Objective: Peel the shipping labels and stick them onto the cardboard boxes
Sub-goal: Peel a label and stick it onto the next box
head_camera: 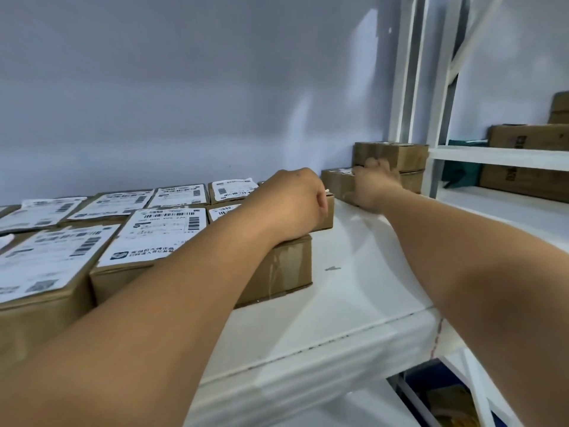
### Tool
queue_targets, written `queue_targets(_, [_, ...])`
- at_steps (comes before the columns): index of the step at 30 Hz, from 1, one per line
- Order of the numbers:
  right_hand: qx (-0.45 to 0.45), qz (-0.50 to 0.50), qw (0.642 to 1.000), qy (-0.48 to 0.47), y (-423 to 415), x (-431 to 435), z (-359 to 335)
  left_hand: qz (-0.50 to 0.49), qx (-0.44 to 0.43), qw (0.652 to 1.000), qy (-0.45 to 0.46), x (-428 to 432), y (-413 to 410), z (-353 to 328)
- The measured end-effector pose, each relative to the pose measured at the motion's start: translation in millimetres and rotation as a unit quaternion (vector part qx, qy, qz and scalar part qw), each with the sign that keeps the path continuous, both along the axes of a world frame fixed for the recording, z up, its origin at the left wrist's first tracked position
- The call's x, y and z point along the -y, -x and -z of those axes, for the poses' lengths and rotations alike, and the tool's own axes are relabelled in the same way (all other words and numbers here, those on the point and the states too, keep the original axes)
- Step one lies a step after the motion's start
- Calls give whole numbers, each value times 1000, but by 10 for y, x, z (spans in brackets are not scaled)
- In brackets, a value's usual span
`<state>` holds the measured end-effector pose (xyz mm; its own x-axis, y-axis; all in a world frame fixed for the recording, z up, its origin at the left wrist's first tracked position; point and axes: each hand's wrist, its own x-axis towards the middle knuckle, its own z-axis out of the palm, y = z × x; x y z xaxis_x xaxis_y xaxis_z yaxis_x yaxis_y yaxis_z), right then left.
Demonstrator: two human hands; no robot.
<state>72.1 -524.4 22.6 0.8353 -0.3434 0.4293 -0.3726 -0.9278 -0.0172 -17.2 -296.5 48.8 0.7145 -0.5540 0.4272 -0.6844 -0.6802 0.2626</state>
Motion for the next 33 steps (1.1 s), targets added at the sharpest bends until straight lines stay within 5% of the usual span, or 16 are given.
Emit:
queue_targets(12, [-10, -6, 981, -195, 541, -123, -79, -17, 25, 999, -11, 23, -32, 33])
queue_targets(22, [-68, 47, 976, -199, 1716, -426, -178, -75, 204, 975, -50, -73, 309, -110])
queue_targets(28, [-86, 1, 975, -207, 2162, -786, -229, -88, 73, 992, 47, -309, 670, -208])
queue_targets(33, [-60, -44, 970, -230, 2243, -1089, -181, -100, 33, 993, -62, -526, 860, -119])
